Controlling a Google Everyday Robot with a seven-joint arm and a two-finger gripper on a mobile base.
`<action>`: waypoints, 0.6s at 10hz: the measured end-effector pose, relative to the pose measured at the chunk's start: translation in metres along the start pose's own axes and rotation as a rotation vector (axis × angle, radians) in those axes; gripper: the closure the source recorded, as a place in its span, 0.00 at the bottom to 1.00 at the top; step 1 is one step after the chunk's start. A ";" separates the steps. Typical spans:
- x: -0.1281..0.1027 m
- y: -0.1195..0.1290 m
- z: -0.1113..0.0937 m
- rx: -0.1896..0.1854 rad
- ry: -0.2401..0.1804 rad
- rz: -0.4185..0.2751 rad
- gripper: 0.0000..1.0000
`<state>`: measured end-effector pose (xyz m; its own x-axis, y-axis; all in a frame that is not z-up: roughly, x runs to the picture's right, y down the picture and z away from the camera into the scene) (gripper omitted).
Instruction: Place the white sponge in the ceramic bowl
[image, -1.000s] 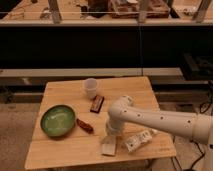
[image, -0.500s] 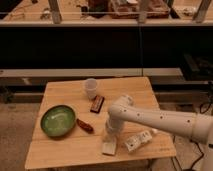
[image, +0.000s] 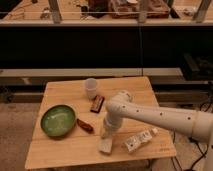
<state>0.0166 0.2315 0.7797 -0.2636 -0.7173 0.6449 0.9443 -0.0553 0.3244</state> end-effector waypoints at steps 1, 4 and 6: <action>0.001 0.001 -0.005 0.003 0.003 -0.006 0.93; 0.022 -0.035 -0.032 0.020 0.052 -0.068 0.93; 0.040 -0.079 -0.042 0.025 0.086 -0.113 0.93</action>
<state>-0.0600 0.1780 0.7502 -0.3488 -0.7642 0.5425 0.9043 -0.1224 0.4089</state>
